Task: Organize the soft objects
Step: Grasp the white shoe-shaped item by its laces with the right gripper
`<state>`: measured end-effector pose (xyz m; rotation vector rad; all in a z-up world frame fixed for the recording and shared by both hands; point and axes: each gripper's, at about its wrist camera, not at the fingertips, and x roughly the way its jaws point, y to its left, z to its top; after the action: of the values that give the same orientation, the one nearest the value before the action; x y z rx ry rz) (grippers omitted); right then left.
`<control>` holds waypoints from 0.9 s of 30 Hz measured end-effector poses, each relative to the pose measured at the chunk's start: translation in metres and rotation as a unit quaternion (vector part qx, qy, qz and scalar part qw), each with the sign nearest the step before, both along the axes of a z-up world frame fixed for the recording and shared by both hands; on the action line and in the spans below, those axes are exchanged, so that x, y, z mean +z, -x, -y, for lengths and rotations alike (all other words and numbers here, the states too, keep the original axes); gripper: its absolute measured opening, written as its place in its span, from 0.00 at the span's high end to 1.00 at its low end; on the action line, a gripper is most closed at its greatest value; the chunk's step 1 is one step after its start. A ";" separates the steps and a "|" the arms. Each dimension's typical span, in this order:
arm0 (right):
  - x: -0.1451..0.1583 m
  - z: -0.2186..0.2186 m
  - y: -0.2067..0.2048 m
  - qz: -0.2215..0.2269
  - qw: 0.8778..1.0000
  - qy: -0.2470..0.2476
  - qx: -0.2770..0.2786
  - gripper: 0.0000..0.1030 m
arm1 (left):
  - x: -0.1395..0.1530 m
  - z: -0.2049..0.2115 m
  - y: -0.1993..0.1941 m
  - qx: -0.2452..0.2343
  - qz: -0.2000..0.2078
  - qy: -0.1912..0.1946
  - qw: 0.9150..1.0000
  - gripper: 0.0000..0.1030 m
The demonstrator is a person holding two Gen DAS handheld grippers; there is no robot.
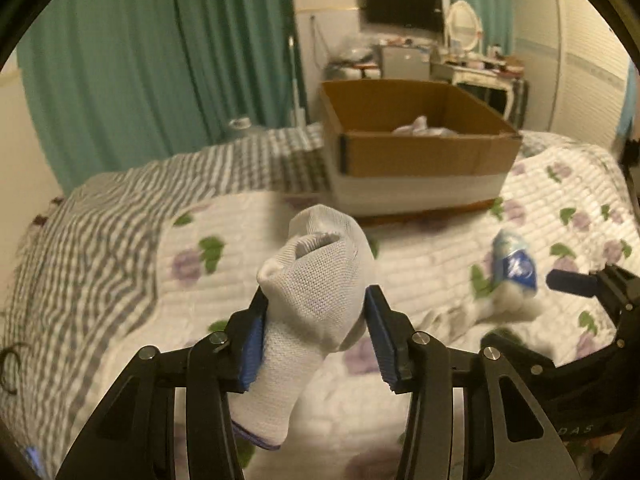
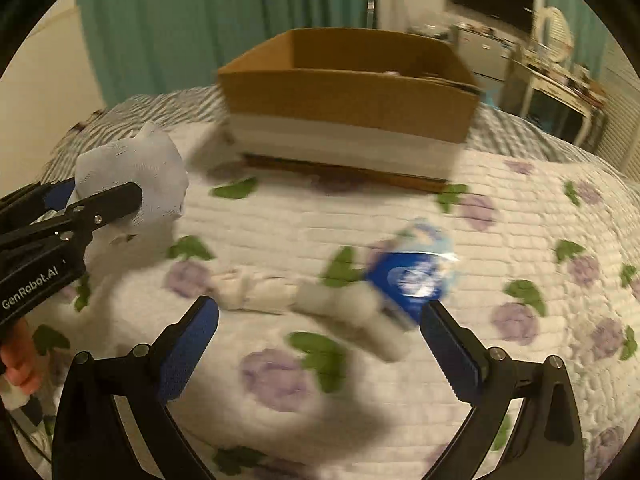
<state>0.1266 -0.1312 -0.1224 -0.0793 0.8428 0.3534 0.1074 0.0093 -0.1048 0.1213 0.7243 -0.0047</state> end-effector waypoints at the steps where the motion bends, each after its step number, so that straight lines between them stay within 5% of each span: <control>1: -0.001 -0.007 0.000 -0.002 1.000 -0.002 0.007 0.02 | -0.003 -0.005 0.002 0.002 -0.005 0.002 1.000 0.56; 9: -0.022 -0.047 -0.019 -0.044 0.999 0.005 0.029 0.09 | -0.025 -0.025 -0.003 0.020 -0.034 0.016 0.999 0.56; 15: -0.036 -0.058 -0.029 -0.055 0.998 0.026 0.014 0.45 | -0.026 -0.030 -0.003 0.019 -0.040 0.030 0.999 0.56; 27: 0.014 -0.030 0.001 0.003 1.000 -0.014 0.017 0.46 | -0.002 -0.013 0.011 0.004 -0.025 0.034 0.999 0.56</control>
<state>0.1259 -0.1014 -0.1079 -0.0684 0.8301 0.3976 0.0967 0.0227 -0.1070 0.0534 0.7736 -0.0257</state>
